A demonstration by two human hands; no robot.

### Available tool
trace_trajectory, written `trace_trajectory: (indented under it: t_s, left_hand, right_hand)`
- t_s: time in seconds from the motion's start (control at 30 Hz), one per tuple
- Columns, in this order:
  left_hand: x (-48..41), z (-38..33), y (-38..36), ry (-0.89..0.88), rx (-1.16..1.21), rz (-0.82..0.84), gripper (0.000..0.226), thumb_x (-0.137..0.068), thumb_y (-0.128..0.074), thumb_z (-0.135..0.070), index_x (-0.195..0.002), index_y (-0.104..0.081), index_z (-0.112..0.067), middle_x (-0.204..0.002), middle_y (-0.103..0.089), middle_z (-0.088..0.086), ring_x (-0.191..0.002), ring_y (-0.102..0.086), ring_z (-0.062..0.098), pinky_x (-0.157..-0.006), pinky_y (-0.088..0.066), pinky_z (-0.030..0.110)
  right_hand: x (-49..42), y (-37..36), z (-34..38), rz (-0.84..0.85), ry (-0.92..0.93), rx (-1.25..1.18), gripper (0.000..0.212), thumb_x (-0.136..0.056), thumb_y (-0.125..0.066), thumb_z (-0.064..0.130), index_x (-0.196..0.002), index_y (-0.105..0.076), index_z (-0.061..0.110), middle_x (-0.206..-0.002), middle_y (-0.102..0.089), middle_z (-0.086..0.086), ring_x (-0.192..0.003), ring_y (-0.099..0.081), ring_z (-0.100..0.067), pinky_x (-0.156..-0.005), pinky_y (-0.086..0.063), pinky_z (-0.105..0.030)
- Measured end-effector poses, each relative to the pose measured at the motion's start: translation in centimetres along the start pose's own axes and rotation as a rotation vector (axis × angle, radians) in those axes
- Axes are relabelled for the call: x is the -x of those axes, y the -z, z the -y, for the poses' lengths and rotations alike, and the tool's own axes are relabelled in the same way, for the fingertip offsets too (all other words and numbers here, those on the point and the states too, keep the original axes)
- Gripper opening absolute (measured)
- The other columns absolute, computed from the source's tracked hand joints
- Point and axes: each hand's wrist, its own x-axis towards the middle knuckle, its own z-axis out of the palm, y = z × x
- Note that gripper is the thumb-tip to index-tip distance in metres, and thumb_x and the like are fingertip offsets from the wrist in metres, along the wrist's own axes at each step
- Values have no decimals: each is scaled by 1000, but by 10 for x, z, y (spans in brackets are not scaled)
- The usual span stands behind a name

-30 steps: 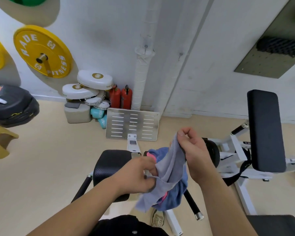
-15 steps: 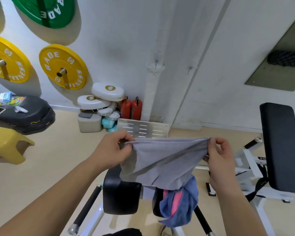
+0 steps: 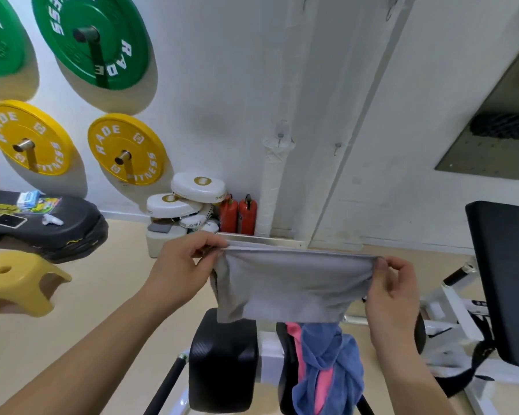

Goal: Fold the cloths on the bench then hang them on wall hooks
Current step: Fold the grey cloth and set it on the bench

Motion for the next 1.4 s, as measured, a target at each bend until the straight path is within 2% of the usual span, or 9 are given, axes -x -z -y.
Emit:
trace_trajectory:
  t_s: [0.17,0.27,0.47,0.67,0.93,1.07,1.2,1.3,1.4]
  left_hand:
    - [0,1,-1,59,-22,15,19,-88,-75,-6,-98,-76,-22,-81,-74,-21,-83,-70,-5,-79,-53,9]
    - [-5,5,0,149,-93,40,11,-87,-78,-15,-96,-76,-22,-92,-74,-12,-82,-70,2,-84,-58,28]
    - [2,7,-3,279,224,84,13,-93,-72,-11,-85,-74,-20,-74,-74,-8,-64,-60,-2,-63,-45,9]
    - [2,-2,-12,403,454,63,22,-103,-57,-10,-101,-77,-18,-91,-79,3,-82,-68,13,-85,-57,37]
    - [1,-4,-23,419,369,-44,12,-96,-70,-17,-98,-79,-24,-85,-80,-5,-71,-67,-3,-67,-50,15]
    - [-2,-17,-21,262,243,-150,12,-99,-64,-18,-99,-73,-26,-89,-75,-9,-76,-63,-10,-70,-44,8]
    - [-12,-18,-17,113,110,-229,7,-105,-53,-24,-107,-59,-27,-80,-68,-1,-74,-60,9,-61,-43,14]
    - [-5,-1,-30,240,143,-37,9,-106,-50,-25,-101,-56,-29,-80,-69,18,-59,-61,25,-52,-54,25]
    - [2,10,-31,316,163,-69,9,-105,-51,-24,-102,-59,-28,-88,-71,13,-67,-64,30,-53,-51,26]
  right_hand:
    - [2,-4,2,-24,-7,32,12,-105,-54,25,-103,-55,14,-79,-59,5,-72,-54,-8,-68,-41,-30]
    - [0,-6,-4,1,-42,55,13,-104,-55,27,-102,-56,14,-76,-58,1,-70,-53,-13,-68,-40,-33]
    - [-3,-8,-14,35,-169,20,15,-105,-56,28,-105,-57,13,-90,-62,3,-84,-57,-15,-71,-43,-31]
    - [2,-11,-30,104,-275,7,15,-103,-59,31,-106,-61,16,-104,-66,-6,-102,-63,-28,-96,-52,-50]
    - [2,-4,-44,40,-436,-13,14,-101,-61,28,-100,-63,14,-102,-68,-12,-92,-61,-25,-99,-54,-58]
    - [1,3,-25,31,-267,-33,15,-104,-56,34,-93,-58,23,-85,-65,-1,-79,-58,-17,-83,-54,-46]
    - [-13,3,9,40,73,69,13,-109,-43,26,-104,-49,15,-80,-53,5,-68,-51,0,-64,-40,-17]
    - [-20,-3,-3,139,46,139,11,-108,-45,20,-103,-51,13,-88,-57,0,-86,-57,-19,-71,-38,-29]
    - [-18,-4,-11,195,-19,157,13,-108,-48,22,-103,-54,12,-89,-61,-2,-88,-57,-21,-77,-37,-32]
